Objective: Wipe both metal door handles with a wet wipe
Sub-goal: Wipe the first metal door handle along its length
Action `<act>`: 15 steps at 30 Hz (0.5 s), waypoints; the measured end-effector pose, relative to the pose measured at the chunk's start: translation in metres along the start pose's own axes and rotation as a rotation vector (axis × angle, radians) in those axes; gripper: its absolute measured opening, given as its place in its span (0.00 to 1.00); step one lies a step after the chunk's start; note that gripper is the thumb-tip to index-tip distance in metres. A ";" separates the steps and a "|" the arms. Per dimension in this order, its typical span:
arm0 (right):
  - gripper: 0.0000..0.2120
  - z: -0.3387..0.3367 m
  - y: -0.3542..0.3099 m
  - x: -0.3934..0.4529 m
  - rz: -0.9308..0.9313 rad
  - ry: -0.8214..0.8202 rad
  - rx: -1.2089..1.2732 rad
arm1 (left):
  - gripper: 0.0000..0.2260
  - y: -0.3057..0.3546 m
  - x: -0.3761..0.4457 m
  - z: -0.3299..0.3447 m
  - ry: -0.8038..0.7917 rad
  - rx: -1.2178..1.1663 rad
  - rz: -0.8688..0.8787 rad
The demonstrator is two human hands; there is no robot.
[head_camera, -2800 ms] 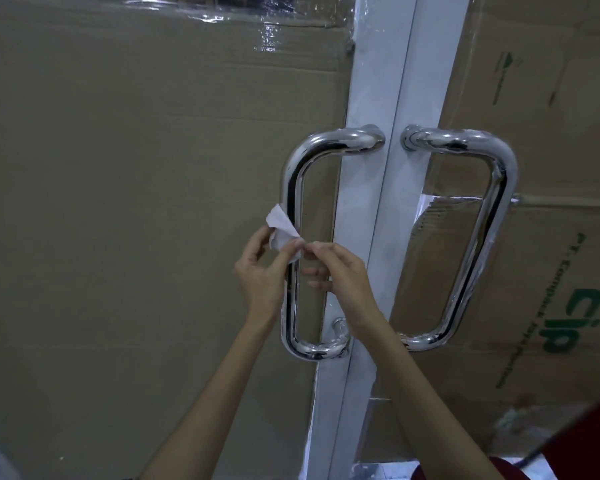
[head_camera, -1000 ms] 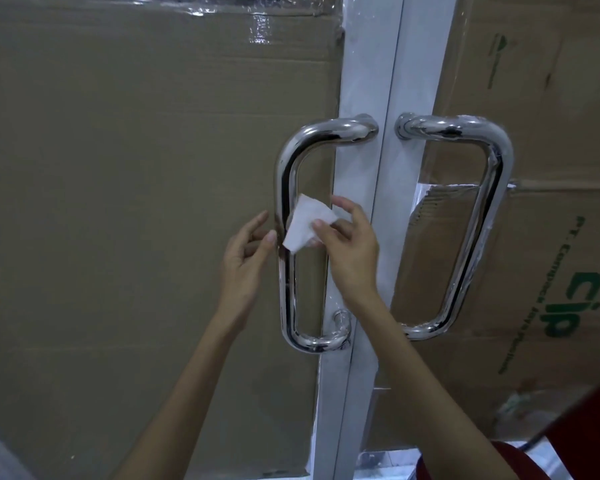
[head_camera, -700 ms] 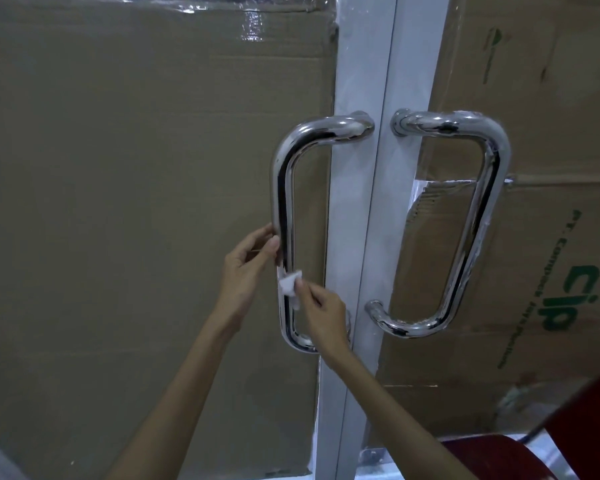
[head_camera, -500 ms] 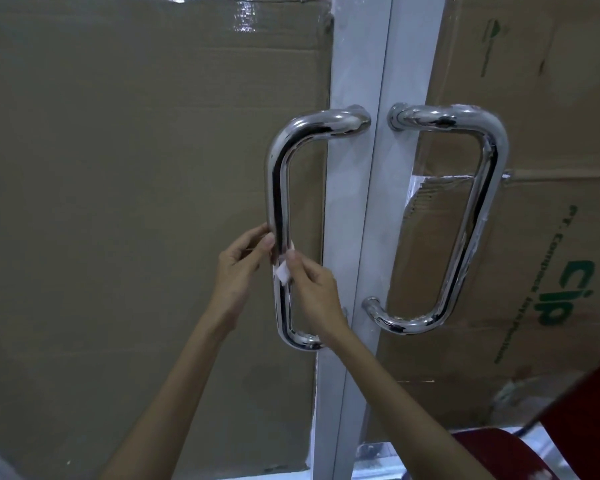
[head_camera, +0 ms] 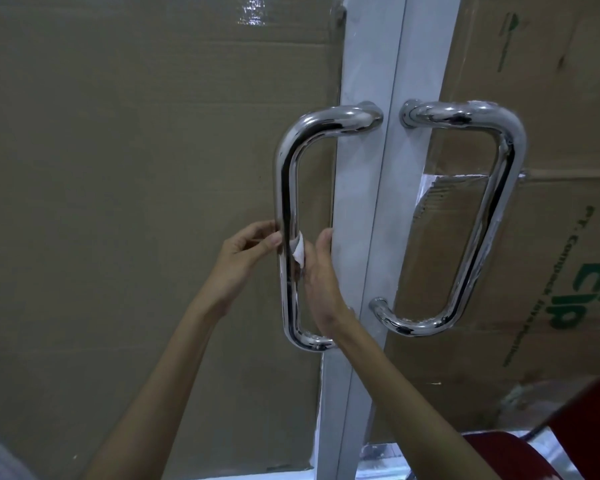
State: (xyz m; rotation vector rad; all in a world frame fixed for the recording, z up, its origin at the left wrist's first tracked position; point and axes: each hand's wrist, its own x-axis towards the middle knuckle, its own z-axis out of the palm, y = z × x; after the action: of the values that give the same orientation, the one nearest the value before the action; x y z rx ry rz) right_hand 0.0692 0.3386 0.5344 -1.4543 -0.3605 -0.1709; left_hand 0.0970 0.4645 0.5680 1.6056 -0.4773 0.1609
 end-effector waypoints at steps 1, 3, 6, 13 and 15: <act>0.34 0.000 0.009 -0.004 0.022 0.019 -0.013 | 0.08 0.000 0.001 -0.002 -0.005 0.006 -0.001; 0.29 -0.001 0.027 -0.020 0.107 0.025 -0.074 | 0.08 0.000 0.004 -0.005 -0.007 0.005 0.003; 0.22 -0.009 0.037 -0.033 0.256 -0.049 -0.072 | 0.08 -0.001 0.006 -0.006 -0.013 -0.009 0.007; 0.32 -0.006 0.002 -0.004 0.065 -0.043 0.034 | 0.08 -0.006 0.007 -0.005 -0.016 -0.034 0.002; 0.30 -0.008 0.017 -0.011 0.089 -0.050 -0.021 | 0.09 -0.006 0.007 -0.005 -0.019 -0.038 0.000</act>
State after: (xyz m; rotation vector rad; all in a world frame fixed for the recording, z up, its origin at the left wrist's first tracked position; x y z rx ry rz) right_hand 0.0658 0.3311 0.5142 -1.4943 -0.3347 -0.0672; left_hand 0.1069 0.4682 0.5662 1.5709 -0.4920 0.1356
